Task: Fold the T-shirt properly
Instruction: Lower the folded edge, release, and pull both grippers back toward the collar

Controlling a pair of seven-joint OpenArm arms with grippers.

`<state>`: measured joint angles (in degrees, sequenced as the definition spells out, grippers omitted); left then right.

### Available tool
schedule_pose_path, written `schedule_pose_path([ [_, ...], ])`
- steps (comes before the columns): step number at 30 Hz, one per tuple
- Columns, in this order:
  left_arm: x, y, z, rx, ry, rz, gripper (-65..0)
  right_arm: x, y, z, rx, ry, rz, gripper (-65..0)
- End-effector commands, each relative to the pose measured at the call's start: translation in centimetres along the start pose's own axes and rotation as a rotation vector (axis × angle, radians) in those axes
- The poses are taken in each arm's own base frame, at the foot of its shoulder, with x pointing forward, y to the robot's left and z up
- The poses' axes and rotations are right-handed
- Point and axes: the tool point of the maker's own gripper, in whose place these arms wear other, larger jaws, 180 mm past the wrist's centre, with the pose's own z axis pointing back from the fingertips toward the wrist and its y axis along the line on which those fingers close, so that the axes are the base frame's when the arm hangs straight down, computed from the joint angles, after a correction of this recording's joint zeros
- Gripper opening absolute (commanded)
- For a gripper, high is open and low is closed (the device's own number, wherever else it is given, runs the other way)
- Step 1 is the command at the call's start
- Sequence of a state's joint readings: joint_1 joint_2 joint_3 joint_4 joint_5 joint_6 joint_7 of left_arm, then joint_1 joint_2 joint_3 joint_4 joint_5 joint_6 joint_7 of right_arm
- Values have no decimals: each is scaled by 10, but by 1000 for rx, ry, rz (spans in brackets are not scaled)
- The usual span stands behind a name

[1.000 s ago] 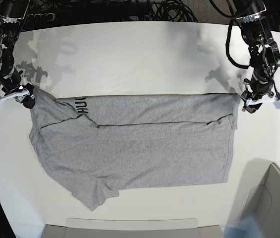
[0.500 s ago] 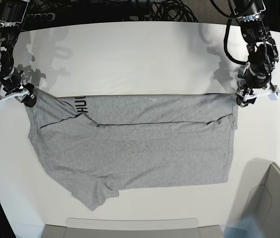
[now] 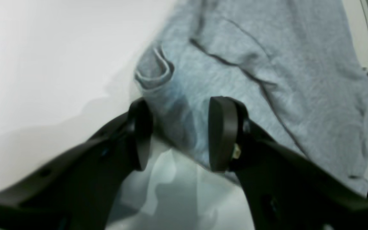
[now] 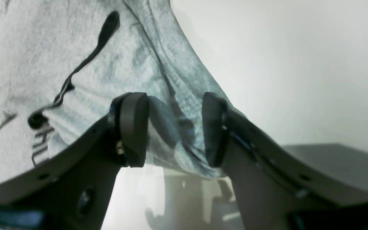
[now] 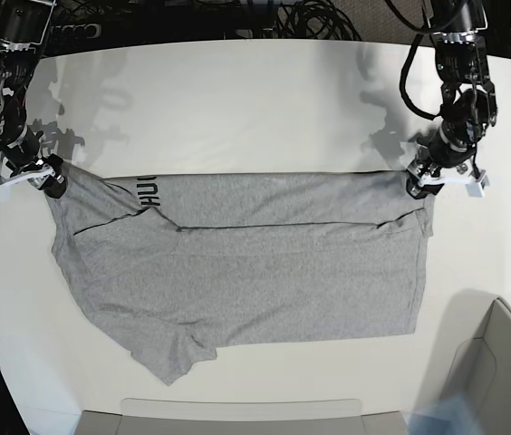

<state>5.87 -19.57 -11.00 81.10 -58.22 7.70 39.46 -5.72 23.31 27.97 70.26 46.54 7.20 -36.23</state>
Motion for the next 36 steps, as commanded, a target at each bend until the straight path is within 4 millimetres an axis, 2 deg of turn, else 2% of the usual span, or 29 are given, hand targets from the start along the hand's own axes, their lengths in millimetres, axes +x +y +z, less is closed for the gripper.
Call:
schedule_pose_path([
  [1, 11, 12, -1, 36, -36, -2, -363, 7, 1, 2, -1, -14, 7, -371],
  [5, 10, 37, -6, 96, -42, 18, -391, 4, -8, 2, -51, 4, 69, -402],
  [9, 7, 41, -5, 104, -38, 22, -481, 3, -14, 2, -90, 15, 123, -534],
  [12, 7, 43, -5, 112, -38, 28, -579, 1, -15, 2, -96, 22, 126, -647],
  [15, 0, 52, -2, 131, -24, 30, -650, -7, -17, 4, -100, 75, 130, -650],
  [18, 0, 64, 5, 152, -36, 46, -650, -6, -19, 6, -104, 77, 129, -650],
  [22, 7, 78, 25, 171, -74, 53, -650, -4, -28, 14, -125, 82, 150, -650],
  [26, 17, 85, 45, 179, -109, 45, -650, -4, -18, 25, -108, 89, 213, -650],
  [28, 16, 89, 52, 188, -110, 34, -650, -6, -10, 32, -98, 100, 244, -650],
  [32, 6, 101, 65, 215, -92, 15, -650, -23, 2, 49, -80, 155, 303, -650],
  [36, -10, 117, 79, 253, -61, -2, -650, -50, 6, 66, -71, 205, 328, -650],
])
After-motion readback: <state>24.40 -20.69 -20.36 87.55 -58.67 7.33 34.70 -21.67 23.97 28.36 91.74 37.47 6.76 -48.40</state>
